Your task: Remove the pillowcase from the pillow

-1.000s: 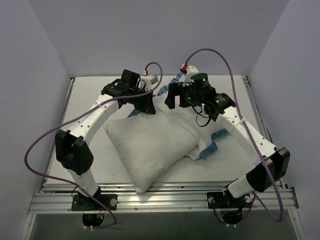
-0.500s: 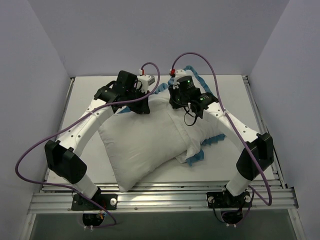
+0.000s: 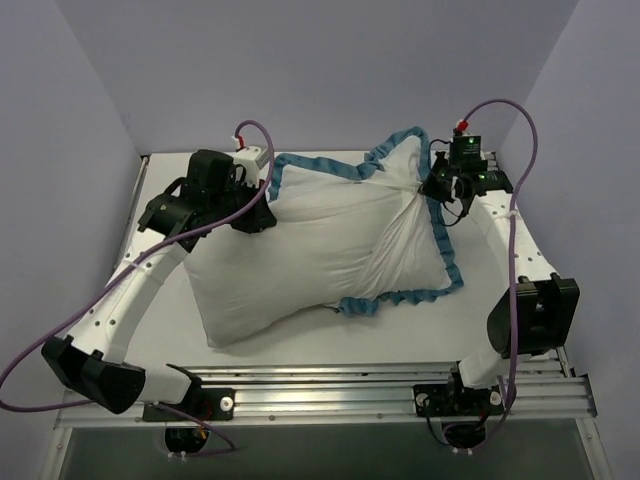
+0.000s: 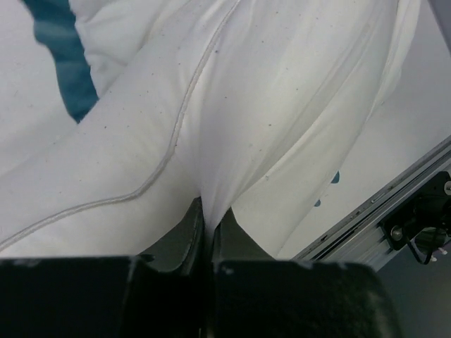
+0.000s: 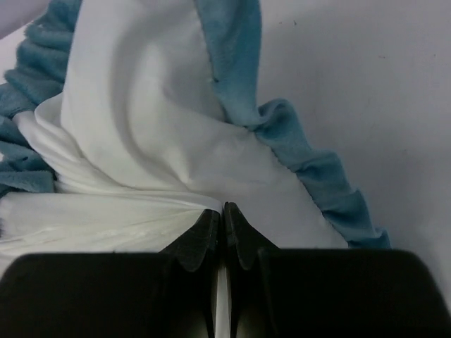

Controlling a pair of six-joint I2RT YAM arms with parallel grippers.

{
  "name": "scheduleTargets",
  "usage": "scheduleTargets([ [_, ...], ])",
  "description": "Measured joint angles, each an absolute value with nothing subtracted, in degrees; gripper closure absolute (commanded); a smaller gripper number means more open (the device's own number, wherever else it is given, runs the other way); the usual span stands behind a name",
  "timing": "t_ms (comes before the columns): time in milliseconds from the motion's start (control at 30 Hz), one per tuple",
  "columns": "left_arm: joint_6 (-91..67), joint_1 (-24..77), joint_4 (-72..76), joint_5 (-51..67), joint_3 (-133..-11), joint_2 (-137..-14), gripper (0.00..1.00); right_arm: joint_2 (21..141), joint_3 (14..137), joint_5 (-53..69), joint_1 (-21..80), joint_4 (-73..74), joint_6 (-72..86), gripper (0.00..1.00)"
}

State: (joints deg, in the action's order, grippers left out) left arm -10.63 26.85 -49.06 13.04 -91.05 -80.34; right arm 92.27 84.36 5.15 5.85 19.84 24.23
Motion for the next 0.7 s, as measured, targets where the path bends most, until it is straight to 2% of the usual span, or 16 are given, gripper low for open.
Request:
scheduleTargets([
  [300,-15.33,23.79,-46.72,10.90,-76.60,-68.42,0.98,88.97,82.04,17.67,4.08,20.67,27.16,1.00],
  [333,-15.49,23.40,-45.76,10.46,-75.31,-68.29,0.94,88.95,81.25,18.04,4.75,19.88,26.96,0.88],
  [400,-15.44,22.61,-44.05,8.80,-73.56,-69.12,0.86,88.95,79.96,18.22,6.48,17.91,26.70,0.72],
  [433,-15.31,22.09,-43.38,7.57,-73.36,-70.28,0.76,88.92,79.55,18.00,7.31,16.60,26.44,0.55],
  [500,-14.33,21.26,-41.74,5.72,-73.43,-72.95,0.62,88.51,78.89,17.21,9.15,14.09,26.11,0.44],
  [533,-13.91,20.99,-41.34,4.86,-73.80,-74.41,0.51,87.94,78.26,17.02,9.82,12.97,25.78,0.38],
  [567,-13.37,20.78,-41.36,4.34,-74.65,-76.05,0.33,87.00,77.43,16.78,10.44,12.38,25.74,0.35],
  [667,-11.11,21.96,-40.10,2.07,-78.02,-79.18,0.12,82.48,74.41,16.47,11.84,12.14,25.32,0.28],
  [700,-10.04,23.38,-39.72,0.56,-78.67,-79.07,0.09,80.51,73.21,16.43,12.12,12.34,25.10,0.26],
])
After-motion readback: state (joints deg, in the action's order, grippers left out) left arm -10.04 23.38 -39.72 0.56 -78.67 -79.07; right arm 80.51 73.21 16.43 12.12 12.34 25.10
